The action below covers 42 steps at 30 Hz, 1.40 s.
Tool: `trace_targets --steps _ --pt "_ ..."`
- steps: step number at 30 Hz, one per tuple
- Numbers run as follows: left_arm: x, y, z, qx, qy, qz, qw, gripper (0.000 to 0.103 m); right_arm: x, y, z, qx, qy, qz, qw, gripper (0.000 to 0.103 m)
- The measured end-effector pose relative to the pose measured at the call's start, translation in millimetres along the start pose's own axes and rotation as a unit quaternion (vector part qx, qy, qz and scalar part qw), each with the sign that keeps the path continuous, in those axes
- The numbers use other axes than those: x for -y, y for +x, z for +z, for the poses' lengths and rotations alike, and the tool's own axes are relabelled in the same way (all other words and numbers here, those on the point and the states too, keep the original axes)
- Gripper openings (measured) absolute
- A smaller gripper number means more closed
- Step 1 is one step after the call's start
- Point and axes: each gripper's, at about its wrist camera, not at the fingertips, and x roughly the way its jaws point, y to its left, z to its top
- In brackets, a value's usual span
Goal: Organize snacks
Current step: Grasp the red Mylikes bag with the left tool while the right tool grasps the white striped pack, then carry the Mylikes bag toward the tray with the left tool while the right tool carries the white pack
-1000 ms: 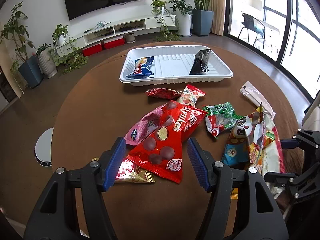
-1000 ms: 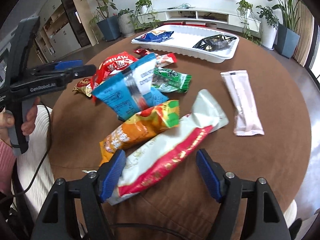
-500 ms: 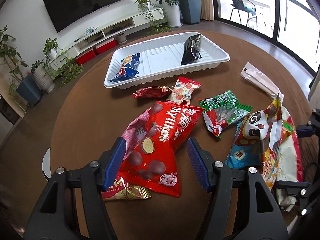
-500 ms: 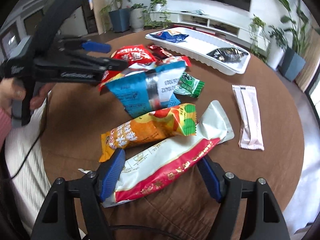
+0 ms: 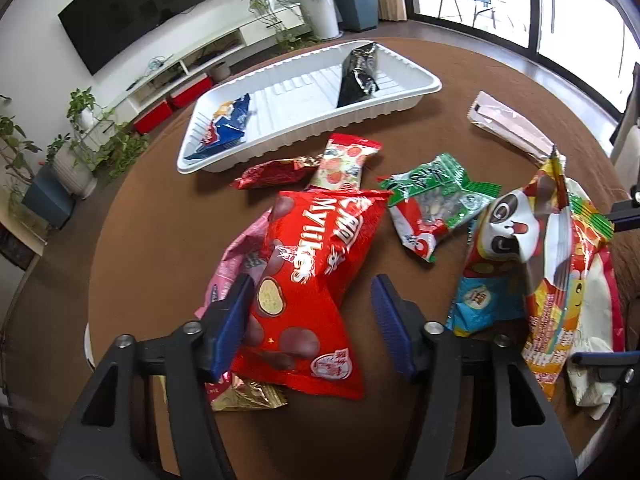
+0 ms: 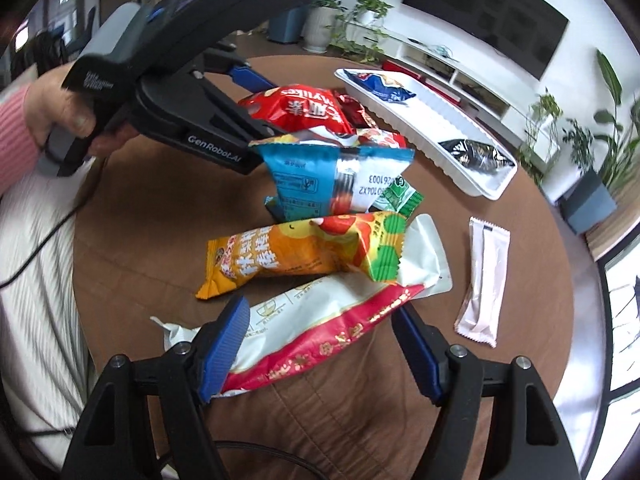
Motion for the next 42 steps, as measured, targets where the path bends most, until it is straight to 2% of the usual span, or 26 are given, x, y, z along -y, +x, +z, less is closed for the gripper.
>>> trace_targets --steps 2,6,11,12,14,16,19,23,30,36,40,42 --pt "-1.7 3.7 0.4 -0.008 -0.006 -0.020 0.9998 0.041 0.8 -1.1 -1.4 -0.003 0.000 0.003 1.000 0.075" --pt "-3.1 14.3 1.8 -0.018 -0.016 -0.026 0.9994 0.040 5.0 0.8 -2.9 -0.003 0.018 0.012 1.000 0.075" --pt "-8.3 21.2 5.7 -0.021 -0.040 -0.041 0.9981 0.037 15.5 4.0 -8.5 0.006 0.070 0.035 0.997 0.073" --pt "-9.3 21.9 6.4 -0.021 -0.045 -0.045 0.9978 0.037 18.2 4.3 -10.7 0.010 0.087 0.045 0.995 0.071" --pt "-10.6 23.9 8.1 -0.017 -0.049 -0.058 0.9970 0.035 20.4 4.6 -13.6 0.016 0.110 0.068 0.991 0.057" --pt "-13.2 24.1 7.8 -0.011 -0.063 -0.084 0.9944 0.033 22.9 5.4 -15.1 0.021 0.129 0.085 0.988 0.049" --pt "-12.6 21.2 4.7 -0.006 -0.076 -0.097 0.9924 0.032 28.5 7.7 -19.7 0.033 0.161 0.110 0.980 0.040" --pt "-12.8 18.3 3.2 -0.004 -0.087 -0.111 0.9900 0.030 42.8 10.8 -28.2 0.047 0.216 0.158 0.962 0.031" --pt "-12.4 11.1 -3.8 0.001 -0.104 -0.130 0.9860 0.030 66.6 18.8 -42.6 0.059 0.296 0.237 0.923 0.022" --pt "-14.0 3.6 -8.3 0.005 -0.112 -0.133 0.9848 0.030 78.5 23.2 -52.4 0.068 0.339 0.275 0.897 0.018" --pt "-16.7 -1.4 -11.2 0.007 -0.117 -0.134 0.9840 0.030 87.7 22.8 -59.3 0.077 0.360 0.287 0.884 0.014" --pt "-17.8 -3.7 -12.1 0.008 -0.119 -0.135 0.9835 0.030 93.7 25.0 -62.7 0.081 0.376 0.302 0.872 0.014"
